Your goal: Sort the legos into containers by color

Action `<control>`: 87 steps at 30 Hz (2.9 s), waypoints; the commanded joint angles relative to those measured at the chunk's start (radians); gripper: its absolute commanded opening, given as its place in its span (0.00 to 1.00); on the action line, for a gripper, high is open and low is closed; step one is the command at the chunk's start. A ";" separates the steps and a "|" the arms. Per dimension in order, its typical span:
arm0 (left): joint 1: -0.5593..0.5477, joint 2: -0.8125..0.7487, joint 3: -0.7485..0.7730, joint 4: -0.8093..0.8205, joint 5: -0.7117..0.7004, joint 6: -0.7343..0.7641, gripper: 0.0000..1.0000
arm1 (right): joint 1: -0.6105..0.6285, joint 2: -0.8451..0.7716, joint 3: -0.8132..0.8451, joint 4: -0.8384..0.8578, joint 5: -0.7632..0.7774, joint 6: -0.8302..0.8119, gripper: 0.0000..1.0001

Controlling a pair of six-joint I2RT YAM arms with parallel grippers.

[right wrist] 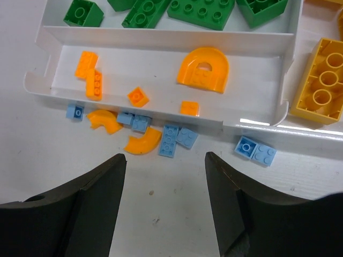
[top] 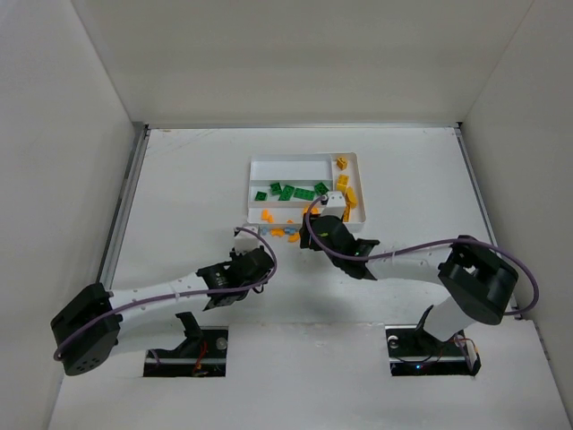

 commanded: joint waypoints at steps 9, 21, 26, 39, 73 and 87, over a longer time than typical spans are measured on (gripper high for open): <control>-0.002 0.028 0.018 -0.072 -0.039 -0.038 0.35 | 0.017 -0.028 -0.017 0.067 0.019 0.033 0.67; -0.008 0.120 0.019 -0.029 -0.020 -0.025 0.19 | 0.017 -0.062 -0.042 0.067 0.023 0.043 0.67; 0.006 0.021 0.038 -0.034 -0.058 -0.010 0.16 | 0.035 -0.056 -0.042 0.067 0.004 0.050 0.54; 0.237 0.101 0.202 0.260 0.053 0.096 0.16 | 0.071 0.114 0.060 0.093 -0.040 0.066 0.58; 0.419 0.527 0.401 0.482 0.067 0.176 0.32 | 0.032 0.276 0.162 0.038 0.023 0.181 0.55; 0.333 0.225 0.148 0.468 0.063 0.128 0.37 | 0.037 0.358 0.239 -0.059 0.104 0.093 0.58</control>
